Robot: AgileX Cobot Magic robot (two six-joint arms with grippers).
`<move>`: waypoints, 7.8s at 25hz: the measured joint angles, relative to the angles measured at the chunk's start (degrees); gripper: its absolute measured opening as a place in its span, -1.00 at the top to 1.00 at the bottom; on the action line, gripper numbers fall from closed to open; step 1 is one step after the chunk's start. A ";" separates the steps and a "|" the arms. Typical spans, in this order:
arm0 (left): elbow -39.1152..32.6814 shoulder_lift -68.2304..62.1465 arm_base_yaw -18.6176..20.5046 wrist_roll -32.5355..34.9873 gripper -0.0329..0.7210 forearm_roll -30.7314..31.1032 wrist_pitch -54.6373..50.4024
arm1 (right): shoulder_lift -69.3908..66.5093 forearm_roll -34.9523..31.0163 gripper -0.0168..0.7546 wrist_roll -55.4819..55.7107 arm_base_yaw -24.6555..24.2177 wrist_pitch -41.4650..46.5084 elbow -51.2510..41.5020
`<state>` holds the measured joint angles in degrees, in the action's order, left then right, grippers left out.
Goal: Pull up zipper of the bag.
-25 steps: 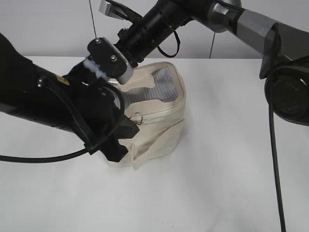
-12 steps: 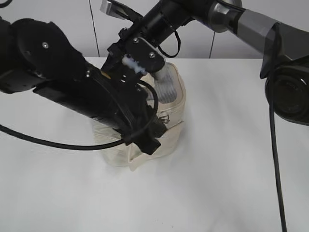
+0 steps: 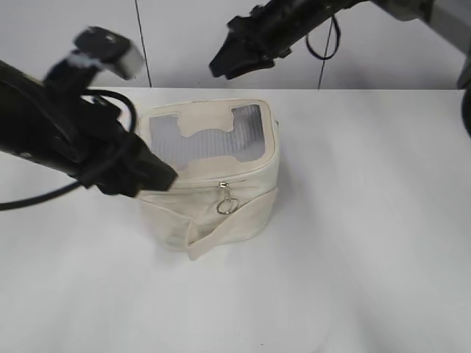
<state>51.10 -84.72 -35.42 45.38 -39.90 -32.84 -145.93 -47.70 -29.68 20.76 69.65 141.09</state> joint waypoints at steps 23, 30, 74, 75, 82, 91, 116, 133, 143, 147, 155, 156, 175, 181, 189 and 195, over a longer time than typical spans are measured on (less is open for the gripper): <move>46.95 -30.79 15.53 14.23 -0.13 -11.06 -21.93 | 43.80 -48.97 0.24 -64.94 -17.33 -28.76 -89.96; 57.99 -39.68 12.48 14.27 -0.14 -10.11 -27.94 | 42.85 -55.18 0.24 -72.53 -16.93 -27.67 -92.88; 58.64 -43.57 11.09 13.34 0.78 -5.09 -28.44 | 33.71 -51.97 0.00 -79.10 -6.56 -36.65 -86.34; 58.64 -43.57 11.09 13.34 0.78 -5.09 -28.49 | 33.23 -51.97 0.00 -79.10 -6.20 -37.11 -85.77; 58.64 -43.57 11.19 13.34 0.78 -4.48 -28.44 | 32.33 -51.66 0.84 -78.65 -1.08 -44.96 -82.02; 58.64 -43.57 11.12 13.13 0.79 -4.55 -28.64 | 37.41 -43.53 0.93 -67.19 -0.64 -49.16 -87.20; 58.64 -43.47 9.29 7.14 0.80 -2.87 -27.36 | 48.47 -40.69 0.93 -57.31 14.56 -46.19 -96.37; 58.59 -39.25 9.03 -1.74 0.14 -0.29 -25.92 | 48.18 -7.89 -0.19 -16.65 16.95 -35.65 -94.28; 46.01 -19.72 9.03 -9.03 0.34 4.73 -23.12 | 70.16 25.80 -0.15 19.29 16.95 -31.62 -97.12; 30.66 -3.59 9.01 -12.55 0.34 7.23 -17.39 | 82.34 31.62 -0.15 25.27 16.95 -26.64 -100.55; -1.16 42.05 8.94 -28.52 0.44 19.75 -14.06 | 107.23 42.46 -0.14 28.99 16.95 -10.00 -108.23; -3.54 46.84 8.94 -30.62 0.44 21.93 -14.76 | 110.28 43.46 -0.14 29.04 16.95 -8.19 -108.84; -20.24 84.65 8.90 -44.28 0.45 35.79 -28.02 | 142.81 46.41 -0.04 29.07 16.95 -9.38 -112.48; -20.23 85.06 8.90 -44.28 0.45 35.82 -27.64 | 142.83 46.41 0.02 29.07 16.95 -9.46 -112.48; -20.33 85.06 8.95 -44.28 0.45 35.82 -27.62 | 143.58 46.41 0.03 29.07 16.36 -9.46 -112.48; -20.41 85.06 20.31 -44.28 0.45 35.88 -27.62 | 146.18 46.36 0.06 29.12 -0.07 -9.67 -112.48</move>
<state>30.70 0.34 -15.11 1.10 -4.02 -60.47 0.25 -1.35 -0.56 20.69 59.98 28.61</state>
